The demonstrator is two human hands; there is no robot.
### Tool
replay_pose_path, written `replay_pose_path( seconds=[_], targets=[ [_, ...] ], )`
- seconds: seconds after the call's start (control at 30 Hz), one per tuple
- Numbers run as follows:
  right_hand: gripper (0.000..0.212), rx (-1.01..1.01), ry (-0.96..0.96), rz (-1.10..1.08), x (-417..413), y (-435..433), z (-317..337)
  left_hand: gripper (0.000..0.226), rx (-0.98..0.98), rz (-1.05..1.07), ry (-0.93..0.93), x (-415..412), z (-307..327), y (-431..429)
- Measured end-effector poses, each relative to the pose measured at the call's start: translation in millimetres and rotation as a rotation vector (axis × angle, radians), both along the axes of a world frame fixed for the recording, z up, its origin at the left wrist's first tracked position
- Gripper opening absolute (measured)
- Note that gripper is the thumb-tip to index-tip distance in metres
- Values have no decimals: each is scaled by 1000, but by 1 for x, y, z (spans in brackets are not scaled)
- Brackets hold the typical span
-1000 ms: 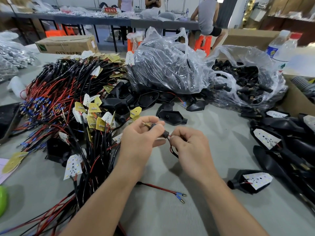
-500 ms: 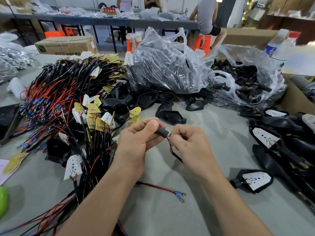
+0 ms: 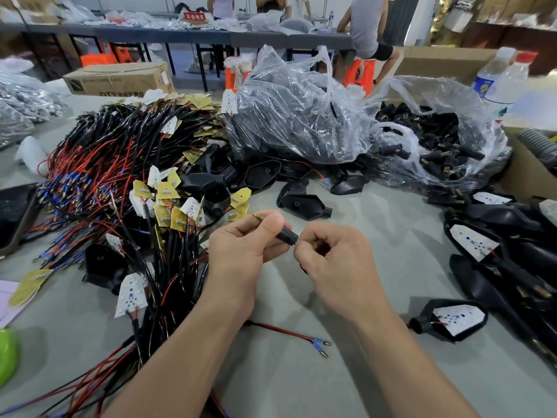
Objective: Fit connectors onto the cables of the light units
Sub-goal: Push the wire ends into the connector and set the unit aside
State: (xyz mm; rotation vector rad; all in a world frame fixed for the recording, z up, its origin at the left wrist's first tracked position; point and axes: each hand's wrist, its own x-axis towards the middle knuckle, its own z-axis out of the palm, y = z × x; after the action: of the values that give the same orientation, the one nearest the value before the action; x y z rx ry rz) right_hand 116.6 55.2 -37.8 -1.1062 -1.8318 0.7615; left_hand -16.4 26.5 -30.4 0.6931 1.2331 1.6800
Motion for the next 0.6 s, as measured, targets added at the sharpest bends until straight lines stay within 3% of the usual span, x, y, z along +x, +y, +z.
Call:
replay_pose_path(
  seconds=[0.23,0.33,0.5,0.6],
  targets=[
    [16,-349,120,-25,1,9,-4,28,12,-36,-91,4,4,2],
    [17,-367,147,-14,0,9,-2,41,14,-24,-79,-1,3,5],
    [29,-420,189,94,1,6,4,46,19,205,220,-5,-5,10],
    [25,-451,215,170,-2,1,6,38,54,359,477,-12,-12,10]
  ],
)
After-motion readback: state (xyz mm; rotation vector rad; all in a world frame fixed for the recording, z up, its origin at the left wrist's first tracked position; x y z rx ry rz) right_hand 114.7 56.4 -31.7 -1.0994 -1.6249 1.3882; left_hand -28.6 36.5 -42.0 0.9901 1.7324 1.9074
